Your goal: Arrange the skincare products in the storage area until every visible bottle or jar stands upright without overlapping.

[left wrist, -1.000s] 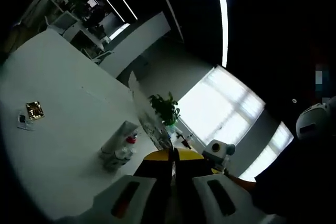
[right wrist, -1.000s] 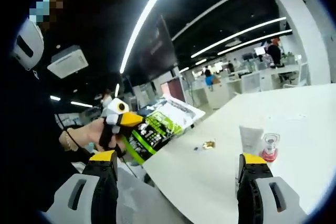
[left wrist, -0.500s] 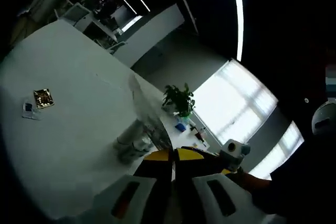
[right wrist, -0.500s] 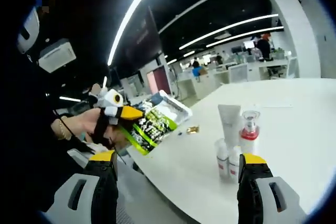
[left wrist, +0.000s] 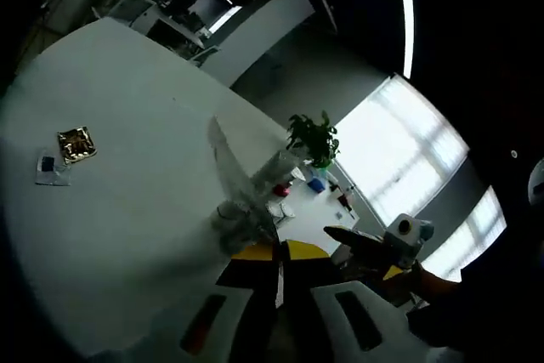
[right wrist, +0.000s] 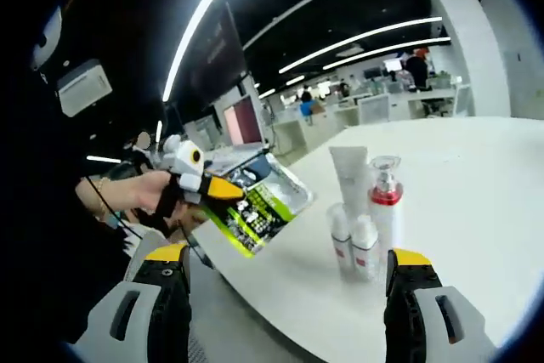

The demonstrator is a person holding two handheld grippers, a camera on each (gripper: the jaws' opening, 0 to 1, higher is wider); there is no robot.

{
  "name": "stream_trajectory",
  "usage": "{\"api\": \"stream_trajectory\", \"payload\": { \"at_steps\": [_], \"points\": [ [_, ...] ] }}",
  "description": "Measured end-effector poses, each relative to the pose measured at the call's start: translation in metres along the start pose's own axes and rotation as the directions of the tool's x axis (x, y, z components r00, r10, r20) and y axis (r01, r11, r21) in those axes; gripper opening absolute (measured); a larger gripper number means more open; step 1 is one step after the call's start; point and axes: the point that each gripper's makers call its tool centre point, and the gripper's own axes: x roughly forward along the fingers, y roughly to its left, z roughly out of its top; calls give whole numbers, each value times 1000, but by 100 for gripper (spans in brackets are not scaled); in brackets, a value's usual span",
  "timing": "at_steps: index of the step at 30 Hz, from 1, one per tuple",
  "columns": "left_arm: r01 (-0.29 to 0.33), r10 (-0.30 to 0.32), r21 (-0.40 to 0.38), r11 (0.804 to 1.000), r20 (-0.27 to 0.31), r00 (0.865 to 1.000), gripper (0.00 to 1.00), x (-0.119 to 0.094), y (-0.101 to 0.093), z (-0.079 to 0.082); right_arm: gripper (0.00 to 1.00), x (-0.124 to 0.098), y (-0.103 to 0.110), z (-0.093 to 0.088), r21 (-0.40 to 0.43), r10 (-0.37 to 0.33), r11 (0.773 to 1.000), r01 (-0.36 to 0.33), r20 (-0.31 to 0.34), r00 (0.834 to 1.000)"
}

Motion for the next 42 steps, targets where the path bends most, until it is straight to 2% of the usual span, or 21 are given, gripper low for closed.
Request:
{"api": "stream_trajectory", "payload": {
  "at_steps": [4, 11, 23, 33, 34, 38, 42],
  "points": [
    [-18, 18, 0, 1000, -20, 1000, 1, 12, 16, -3, 99, 2, -10, 0, 7, -27, 1000, 27, 2, 1000],
    [-66, 66, 4, 998, -76, 995, 1, 34, 43, -12, 99, 4, -15, -2, 24, -31, 999, 31, -6, 1000],
    [-96, 92, -29, 995, -115, 989, 1, 56, 67, -23, 99, 3, -25, -3, 70, -47, 996, 47, 7, 999],
    [-118, 111, -40, 992, -143, 983, 1, 69, 77, -31, 99, 2, -27, -4, 78, -57, 995, 57, 1, 998],
    [-125, 118, -40, 991, -145, 982, 1, 70, 78, -32, 99, 3, -27, -4, 78, -57, 995, 57, 1, 998],
    [-210, 205, -10, 978, -167, 964, 1, 70, 97, -37, 99, 3, -27, -5, 79, -57, 995, 57, -6, 998],
    [-249, 243, -25, 968, -152, 958, 1, 69, 104, -34, 99, 4, -26, -6, 80, -57, 995, 57, -9, 998]
  ]
}}
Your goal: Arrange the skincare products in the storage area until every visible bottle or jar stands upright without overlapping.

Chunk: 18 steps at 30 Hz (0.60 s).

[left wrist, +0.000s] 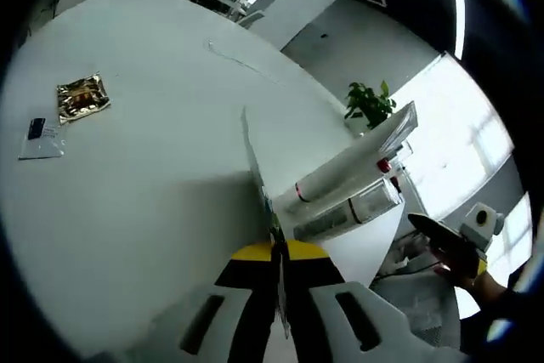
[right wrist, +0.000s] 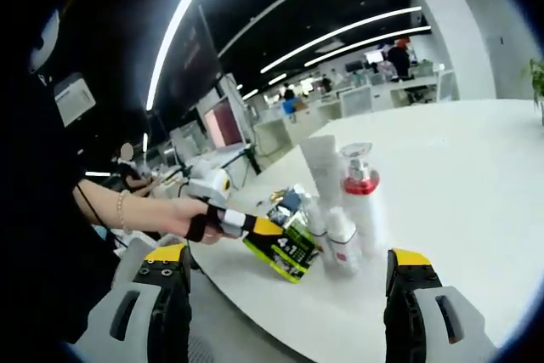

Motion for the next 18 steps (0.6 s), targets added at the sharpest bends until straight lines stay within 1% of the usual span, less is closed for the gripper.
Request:
{"api": "stream_trajectory", "payload": {
  "at_steps": [2, 6, 10, 11, 14, 16, 18],
  "points": [
    [-23, 23, 25, 999, -3, 1000, 0, 1, 2, 0, 99, 0, 0, 0, 0, 0, 1000, 0, -1, 1000],
    [-26, 27, 51, 998, -18, 999, 0, 5, 0, 0, 99, 1, 0, -1, 1, 1, 1000, -1, -3, 1000],
    [-50, 55, 108, 993, -44, 998, 1, 6, 0, -3, 99, 1, 0, -1, 2, 3, 1000, -3, -6, 1000],
    [-55, 61, 117, 992, -48, 997, 1, 7, 3, -3, 99, 1, 0, -1, 2, 3, 1000, -3, -6, 1000],
    [-93, 107, 176, 980, -74, 991, 2, 8, 12, -3, 98, 1, 0, -1, 4, 4, 1000, -4, -8, 1000],
    [-108, 127, 204, 973, -86, 988, 3, 7, 9, -8, 98, 1, 1, -1, 4, 5, 1000, -5, -8, 1000],
    [-117, 140, 225, 967, -90, 986, 4, 7, 10, -9, 98, 1, 1, -2, 6, 7, 1000, -7, -10, 1000]
  ]
}}
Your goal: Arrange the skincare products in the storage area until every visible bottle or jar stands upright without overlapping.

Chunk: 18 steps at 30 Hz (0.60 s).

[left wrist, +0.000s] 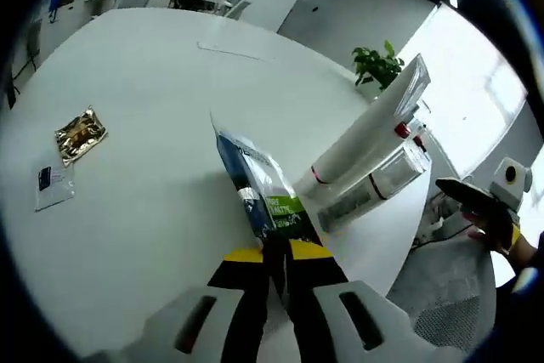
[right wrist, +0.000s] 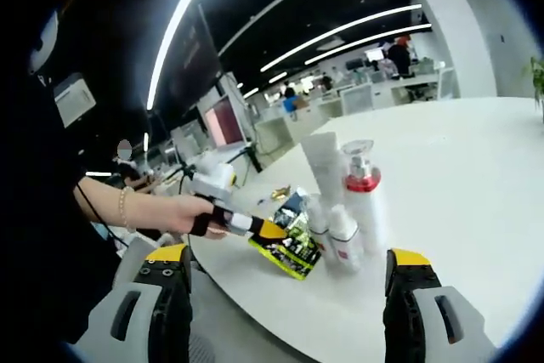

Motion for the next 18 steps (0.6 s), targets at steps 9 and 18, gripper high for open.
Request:
{"api": "stream_trajectory", "payload": {
  "at_steps": [9, 18],
  "points": [
    [-66, 70, 105, 992, -32, 997, 11, 0, 11, -2, 97, -1, -2, -1, 3, 1, 1000, -1, -1, 1000],
    [-110, 121, 181, 977, -49, 992, 16, 2, 22, -4, 96, 0, -2, -3, 0, 8, 1000, -8, -9, 1000]
  ]
}}
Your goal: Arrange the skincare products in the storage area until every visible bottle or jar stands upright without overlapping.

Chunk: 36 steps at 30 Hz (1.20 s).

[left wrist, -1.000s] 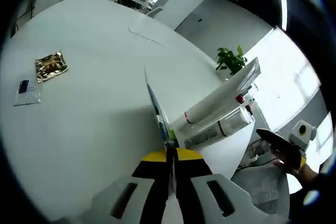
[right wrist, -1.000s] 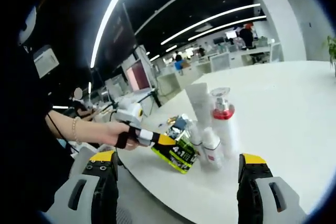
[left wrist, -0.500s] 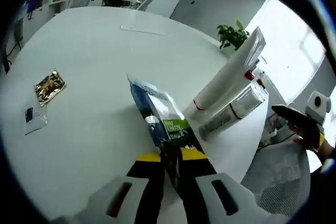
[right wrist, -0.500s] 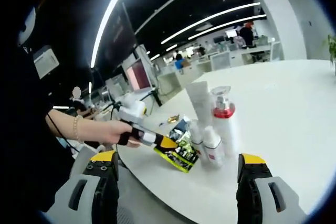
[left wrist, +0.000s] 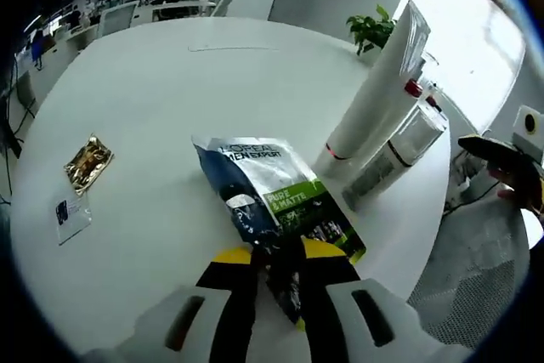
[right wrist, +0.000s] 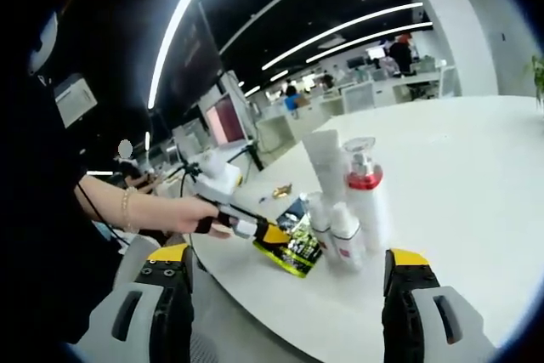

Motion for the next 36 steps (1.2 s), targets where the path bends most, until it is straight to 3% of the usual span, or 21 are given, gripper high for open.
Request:
{"api": "stream_trajectory", "payload": {
  "at_steps": [12, 36],
  "points": [
    [-50, 53, 69, 996, -31, 998, 21, 4, 13, -4, 96, 0, 2, 0, 4, 3, 1000, -3, 0, 1000],
    [-69, 72, 65, 995, -50, 996, 24, 2, 21, -11, 95, 2, 4, -1, 10, 16, 1000, -16, -11, 1000]
  ]
}}
